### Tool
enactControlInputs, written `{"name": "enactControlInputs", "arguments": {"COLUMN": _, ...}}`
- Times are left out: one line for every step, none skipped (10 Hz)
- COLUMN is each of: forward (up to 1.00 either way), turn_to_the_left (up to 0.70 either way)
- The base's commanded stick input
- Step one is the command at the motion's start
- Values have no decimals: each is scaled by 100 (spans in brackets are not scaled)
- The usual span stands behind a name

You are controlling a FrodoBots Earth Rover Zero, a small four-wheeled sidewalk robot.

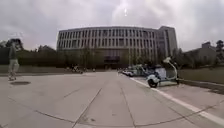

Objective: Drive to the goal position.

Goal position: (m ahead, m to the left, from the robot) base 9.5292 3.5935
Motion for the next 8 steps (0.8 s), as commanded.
{"name": "enactControlInputs", "arguments": {"forward": 100, "turn_to_the_left": 0}}
{"name": "enactControlInputs", "arguments": {"forward": 100, "turn_to_the_left": 0}}
{"name": "enactControlInputs", "arguments": {"forward": 100, "turn_to_the_left": -11}}
{"name": "enactControlInputs", "arguments": {"forward": 100, "turn_to_the_left": -35}}
{"name": "enactControlInputs", "arguments": {"forward": 100, "turn_to_the_left": -40}}
{"name": "enactControlInputs", "arguments": {"forward": 100, "turn_to_the_left": -40}}
{"name": "enactControlInputs", "arguments": {"forward": 100, "turn_to_the_left": -40}}
{"name": "enactControlInputs", "arguments": {"forward": 100, "turn_to_the_left": -17}}
